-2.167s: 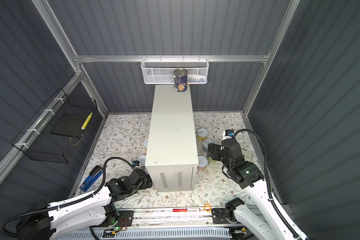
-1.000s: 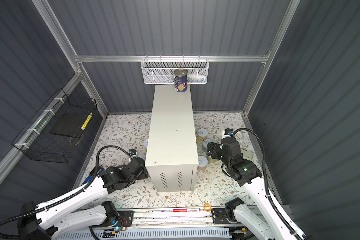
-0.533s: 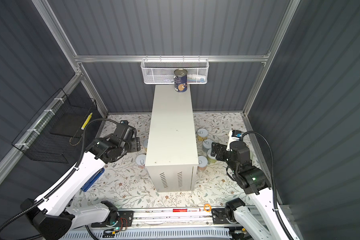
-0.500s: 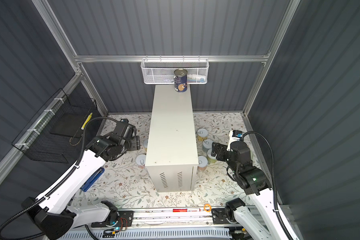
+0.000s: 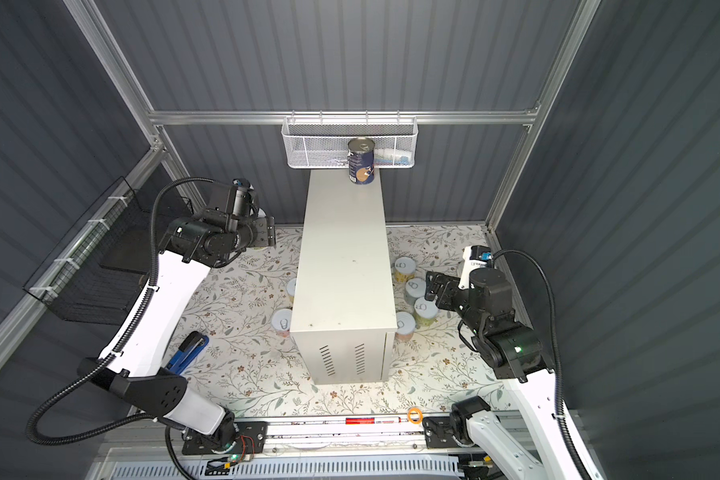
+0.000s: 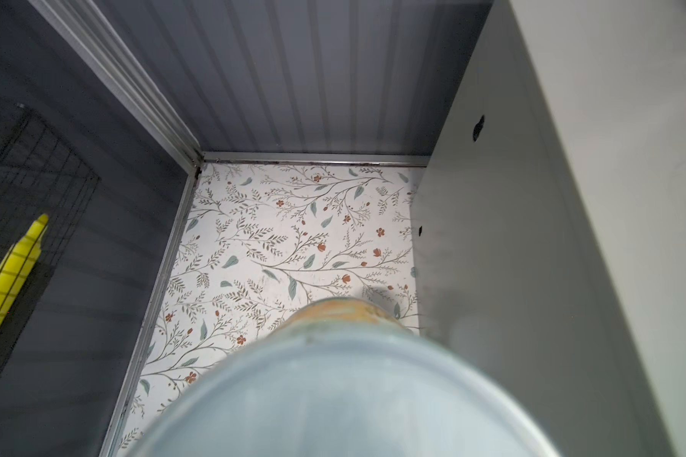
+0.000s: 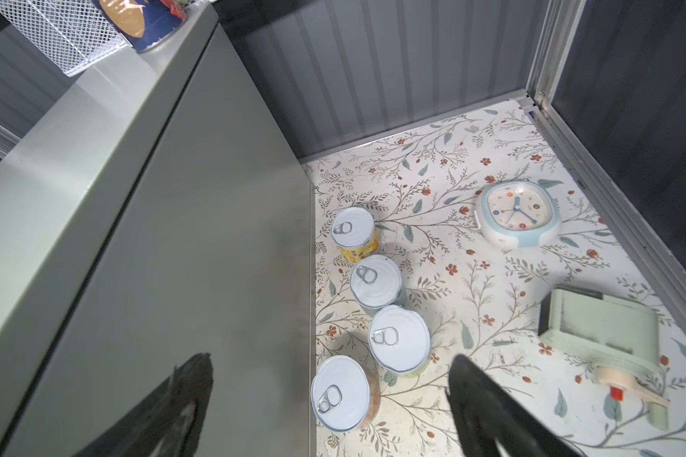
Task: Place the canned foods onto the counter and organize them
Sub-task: 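Lift the orange-labelled tub with the left gripper up toward the cabinet top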
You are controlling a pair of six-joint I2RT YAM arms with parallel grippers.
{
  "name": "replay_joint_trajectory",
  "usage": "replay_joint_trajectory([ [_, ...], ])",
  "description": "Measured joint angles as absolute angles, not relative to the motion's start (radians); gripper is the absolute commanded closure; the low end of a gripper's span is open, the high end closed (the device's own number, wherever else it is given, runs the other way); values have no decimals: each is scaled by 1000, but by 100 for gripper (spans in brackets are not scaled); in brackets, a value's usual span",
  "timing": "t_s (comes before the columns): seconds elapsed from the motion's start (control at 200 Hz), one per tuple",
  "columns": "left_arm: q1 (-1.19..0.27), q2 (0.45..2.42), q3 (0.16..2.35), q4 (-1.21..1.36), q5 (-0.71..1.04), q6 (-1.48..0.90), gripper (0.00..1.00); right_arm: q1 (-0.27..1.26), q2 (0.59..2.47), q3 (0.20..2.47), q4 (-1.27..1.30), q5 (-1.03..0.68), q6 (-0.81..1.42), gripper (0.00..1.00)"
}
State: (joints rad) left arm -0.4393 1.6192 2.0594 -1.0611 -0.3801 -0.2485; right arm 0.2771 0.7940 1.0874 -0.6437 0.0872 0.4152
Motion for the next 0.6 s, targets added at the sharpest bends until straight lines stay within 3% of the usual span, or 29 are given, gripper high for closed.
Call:
replay_joint_trajectory([
  [0.395,-439,1866,2496,-1129,-259,-188,100,275,825,1118,-633,71,402,5],
  [0.6,-439,1881,2537,-1120,-173,-171,100,273,855,1183,-632,70,381,5],
])
